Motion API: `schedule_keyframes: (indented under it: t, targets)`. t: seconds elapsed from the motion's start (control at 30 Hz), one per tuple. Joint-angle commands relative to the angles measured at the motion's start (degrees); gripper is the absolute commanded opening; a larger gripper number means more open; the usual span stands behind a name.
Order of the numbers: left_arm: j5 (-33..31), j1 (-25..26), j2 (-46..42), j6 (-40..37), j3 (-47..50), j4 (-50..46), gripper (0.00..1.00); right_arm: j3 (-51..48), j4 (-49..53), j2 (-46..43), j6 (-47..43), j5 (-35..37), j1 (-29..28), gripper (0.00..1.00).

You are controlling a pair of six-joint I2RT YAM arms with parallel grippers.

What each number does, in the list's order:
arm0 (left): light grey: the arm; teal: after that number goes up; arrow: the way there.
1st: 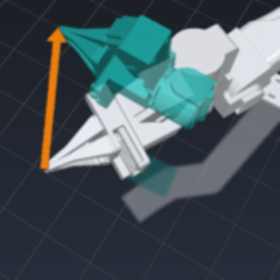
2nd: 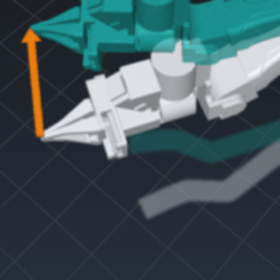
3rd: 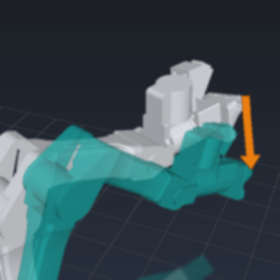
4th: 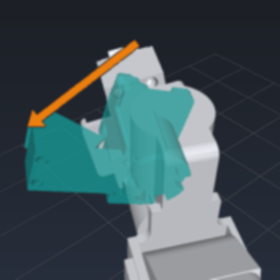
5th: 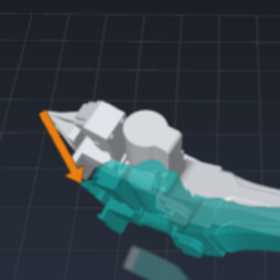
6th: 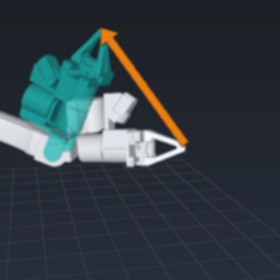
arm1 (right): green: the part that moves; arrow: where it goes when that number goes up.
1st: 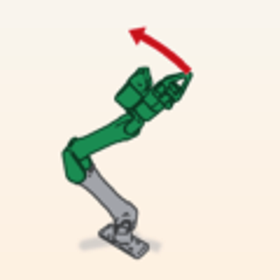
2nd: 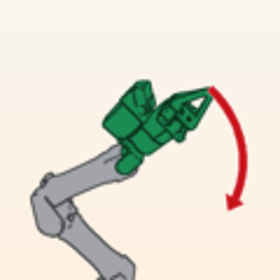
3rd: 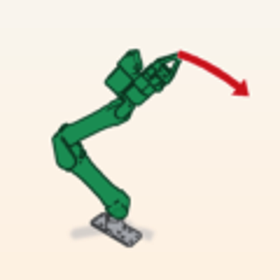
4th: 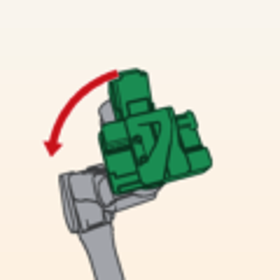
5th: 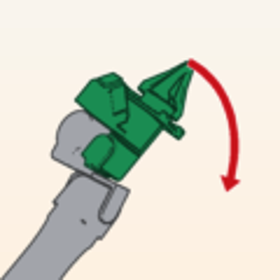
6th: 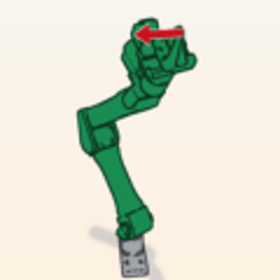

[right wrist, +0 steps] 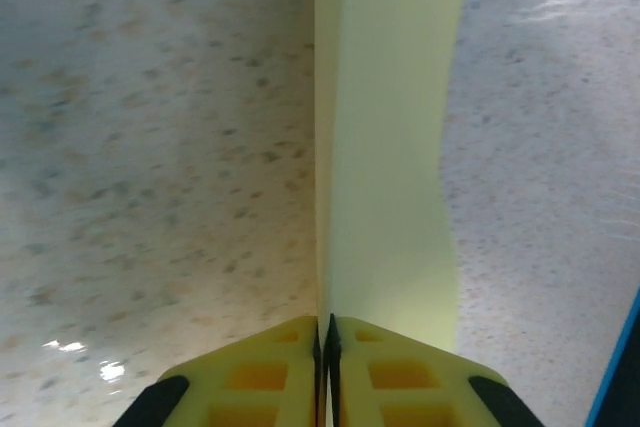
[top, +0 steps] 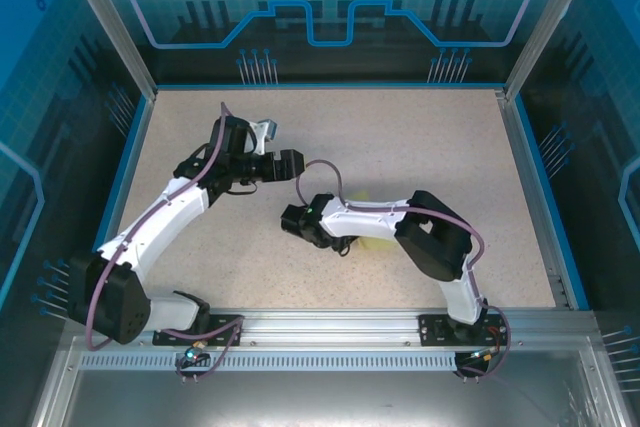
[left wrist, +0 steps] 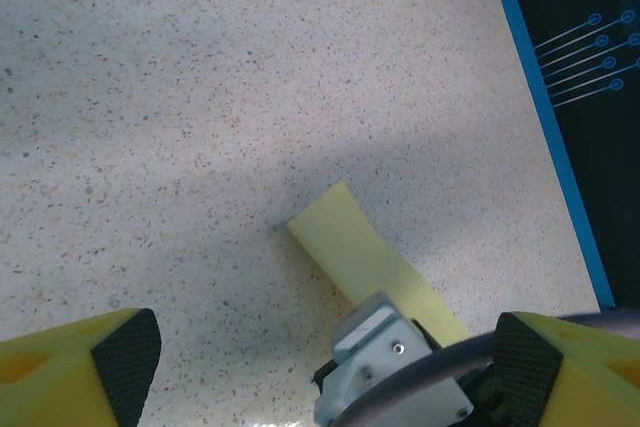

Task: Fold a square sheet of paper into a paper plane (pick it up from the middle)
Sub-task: Turn over the paper at the center of the table.

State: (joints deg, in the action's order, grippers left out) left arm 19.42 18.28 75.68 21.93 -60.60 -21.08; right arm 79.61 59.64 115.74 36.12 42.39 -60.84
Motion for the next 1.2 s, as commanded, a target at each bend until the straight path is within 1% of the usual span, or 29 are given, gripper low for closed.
schedule_keyframes:
  t: [0.0,0.27,0.37,0.5,0.63,0.8,0.87,0.93,1.0,1.17]
  targets:
    - [1.85,-1.22,-1.78,-2.16,-0.66,-2.38,0.90,1.63,-2.52,1.33,0.82,-4.07,-1.29,0.18]
    - [2.64,-1.58,-1.11,-2.14,0.22,-1.71,0.91,-3.12,-12.29,-0.90,-0.63,-13.54,-0.59,0.37]
    - [3.16,-1.66,-0.67,-1.87,0.22,-1.68,0.91,-6.62,-17.59,-4.71,-1.39,-17.94,0.62,0.42]
    - [3.82,-1.67,-0.01,-1.58,0.31,-1.58,0.90,-11.73,-23.57,-11.88,-1.84,-23.19,3.00,0.51]
    - [5.45,-1.67,0.99,-0.70,0.59,-0.75,0.91,-15.88,-26.08,-19.62,-1.58,-26.66,5.93,0.54]
    - [9.29,-1.46,2.44,1.39,1.82,1.27,0.90,-23.42,-30.25,-29.13,-1.12,-34.86,13.30,0.55]
    - [10.49,-0.98,3.13,2.73,2.69,2.59,0.90,-26.64,-31.65,-32.19,-1.53,-38.99,17.04,0.53]
    - [11.09,0.70,3.99,3.81,3.11,3.63,0.89,-30.21,-32.68,-34.52,-2.20,-41.94,21.20,0.51]
    - [10.88,3.40,5.80,4.04,2.45,3.42,0.88,-33.52,-32.74,-36.57,-3.12,-44.57,25.40,0.50]
    - [9.63,10.10,11.42,4.58,0.23,4.04,0.80,-38.48,-33.40,-39.46,-3.94,-50.73,32.45,0.49]
